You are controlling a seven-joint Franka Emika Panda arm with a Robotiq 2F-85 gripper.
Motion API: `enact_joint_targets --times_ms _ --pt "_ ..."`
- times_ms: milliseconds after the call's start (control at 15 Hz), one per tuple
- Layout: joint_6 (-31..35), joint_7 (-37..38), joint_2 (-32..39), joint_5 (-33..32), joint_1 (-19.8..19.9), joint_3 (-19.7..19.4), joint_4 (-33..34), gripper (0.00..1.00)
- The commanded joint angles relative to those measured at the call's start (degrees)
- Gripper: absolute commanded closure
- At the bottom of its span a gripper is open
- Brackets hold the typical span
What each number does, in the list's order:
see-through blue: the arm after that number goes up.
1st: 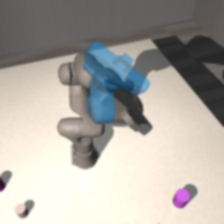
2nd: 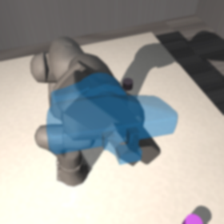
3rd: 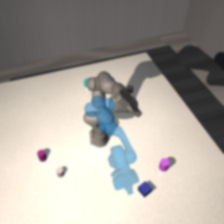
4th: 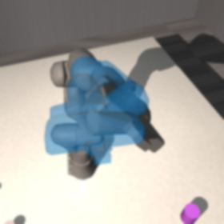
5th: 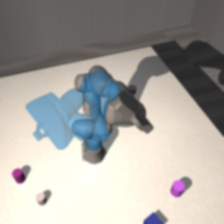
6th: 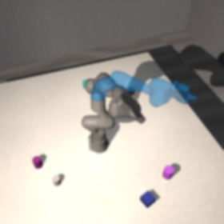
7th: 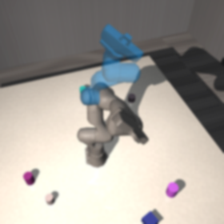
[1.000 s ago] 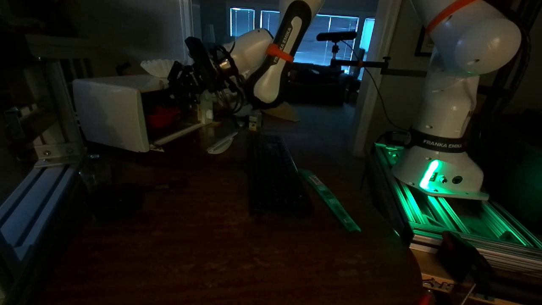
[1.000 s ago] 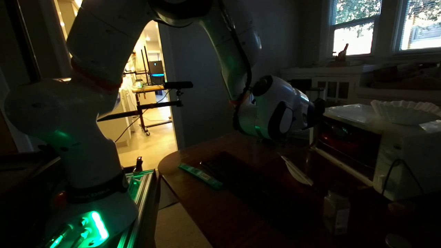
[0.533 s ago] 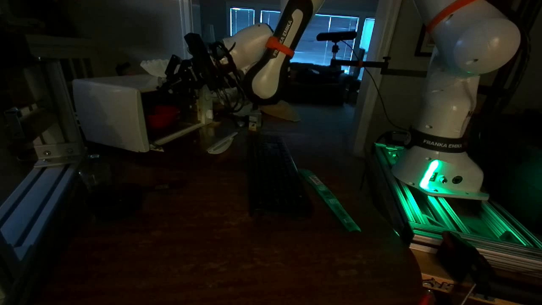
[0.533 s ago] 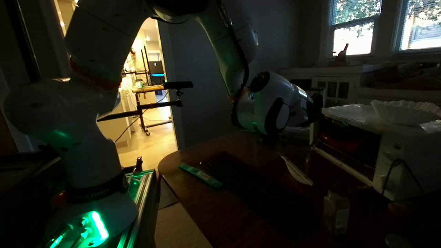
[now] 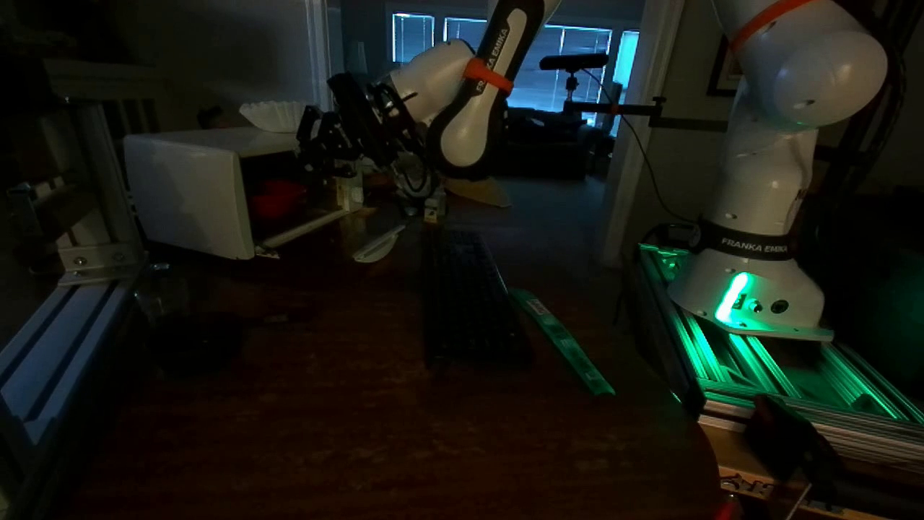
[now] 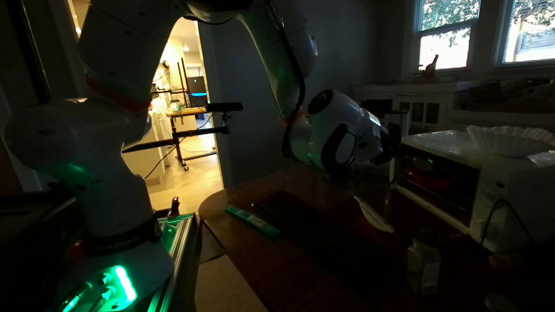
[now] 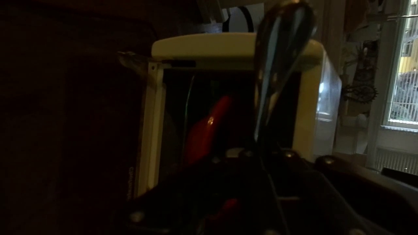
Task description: Pick up the spoon and use it to move the red bowl in the microwave closer
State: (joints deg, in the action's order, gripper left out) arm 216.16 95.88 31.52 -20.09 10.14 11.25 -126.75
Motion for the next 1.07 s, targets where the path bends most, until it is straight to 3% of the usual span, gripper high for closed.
enact_joint_targets --times_ms 0,267,467,1000 --pt "-2.0 -4.7 -3.5 3.9 0.2 0.8 -3.7 0.98" --pt "-2.3 -6.4 -7.3 2.6 -0.8 -0.1 -7.5 0.98" --pt "-2.5 -13.3 -11.5 3.4 -0.8 0.8 -11.6 0.98" --pt "-11.3 -23.4 -24.4 -0.1 -3.4 0.2 -21.8 0.98"
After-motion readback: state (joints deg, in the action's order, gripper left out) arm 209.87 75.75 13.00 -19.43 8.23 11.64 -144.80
